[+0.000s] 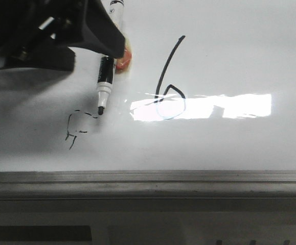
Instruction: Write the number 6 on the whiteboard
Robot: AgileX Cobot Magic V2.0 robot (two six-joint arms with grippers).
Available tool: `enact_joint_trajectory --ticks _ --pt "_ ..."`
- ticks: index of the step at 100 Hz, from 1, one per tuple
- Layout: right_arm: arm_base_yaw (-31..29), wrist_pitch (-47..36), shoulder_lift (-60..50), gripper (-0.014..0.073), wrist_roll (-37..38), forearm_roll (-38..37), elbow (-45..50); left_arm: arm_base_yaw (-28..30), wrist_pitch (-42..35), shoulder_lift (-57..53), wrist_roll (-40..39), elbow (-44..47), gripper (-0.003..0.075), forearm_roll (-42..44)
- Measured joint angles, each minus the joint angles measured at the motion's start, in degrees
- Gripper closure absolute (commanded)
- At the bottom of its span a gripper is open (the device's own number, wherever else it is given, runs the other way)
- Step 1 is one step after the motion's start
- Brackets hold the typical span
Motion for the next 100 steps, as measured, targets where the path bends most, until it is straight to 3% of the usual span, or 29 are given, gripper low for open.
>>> enact_joint_trajectory --ticks 13,35,63,100 --pt "-0.1 3.46 -4.2 0.0655 0.0 -5.25 0.3 0.55 2.57 -6.99 1.76 0.69 0.0336 -0.26" --pt "-4.65 1.8 -16.08 0.0655 9.66 -15.04 9.18 0.55 8.65 -21.75 3.04 7.24 0.074 5.55" --pt "-11.9 2.69 -33.7 0.0656 14.56 -17.81 22.86 0.55 9.7 -36.08 3.04 19.91 0.0741 7.2" --pt "-12.32 2.71 -39.88 0.0657 14.86 -17.81 24.97 0.55 9.7 -37.32 3.04 27.91 0.0741 7.3"
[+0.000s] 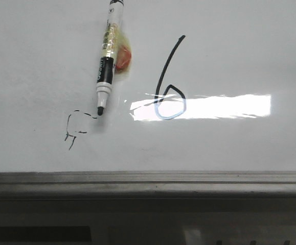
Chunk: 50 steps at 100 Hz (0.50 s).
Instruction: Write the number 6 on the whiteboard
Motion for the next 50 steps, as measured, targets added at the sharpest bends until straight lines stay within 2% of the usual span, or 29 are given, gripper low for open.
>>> enact_joint_trajectory --ticks 35,50 --pt "0.0 0.0 0.0 0.0657 0.0 0.0 0.0 0.0 0.0 0.0 0.0 2.32 0.0741 0.0" --pt "0.0 0.0 0.0 0.0657 0.0 0.0 0.0 0.0 -3.35 0.0 0.0 2.43 0.0741 -4.37"
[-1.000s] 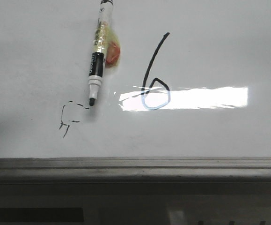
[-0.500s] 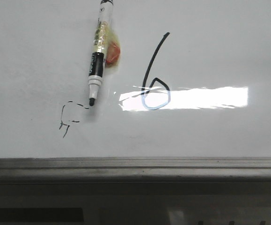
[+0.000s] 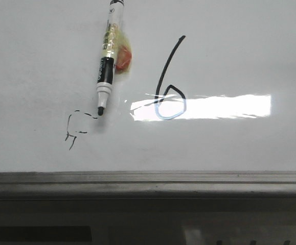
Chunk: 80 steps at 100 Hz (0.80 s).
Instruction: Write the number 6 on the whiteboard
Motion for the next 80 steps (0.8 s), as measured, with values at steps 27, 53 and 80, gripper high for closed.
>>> enact_joint_trajectory --ticks 27,53,80 --pt "0.0 0.0 0.0 0.0657 0.08 0.0 0.0 3.33 -7.16 -9.61 -0.22 3.34 0.0741 7.28" --pt "0.0 0.0 0.0 0.0657 0.08 0.0 0.0 22.64 11.58 -21.35 -32.75 3.87 0.0741 54.71" --pt "0.0 0.0 0.0 0.0657 0.08 0.0 0.0 39.0 23.31 -27.48 -64.4 6.47 0.0741 82.82"
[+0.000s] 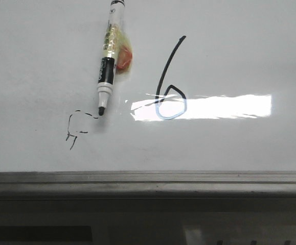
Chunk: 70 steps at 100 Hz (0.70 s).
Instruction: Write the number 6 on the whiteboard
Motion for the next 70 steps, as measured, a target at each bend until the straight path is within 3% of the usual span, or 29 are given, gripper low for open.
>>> enact_joint_trajectory --ticks 22,36,70 --pt "0.0 0.0 0.0 0.0657 0.0 0.0 0.0 0.64 -10.61 -2.17 -10.29 2.91 0.0741 9.16" --pt "0.0 0.0 0.0 0.0657 0.0 0.0 0.0 0.77 -8.59 -2.17 -15.27 2.91 0.0741 14.86" --pt "0.0 0.0 0.0 0.0657 0.0 0.0 0.0 0.89 -1.66 -2.17 -16.24 2.91 0.0741 14.17"
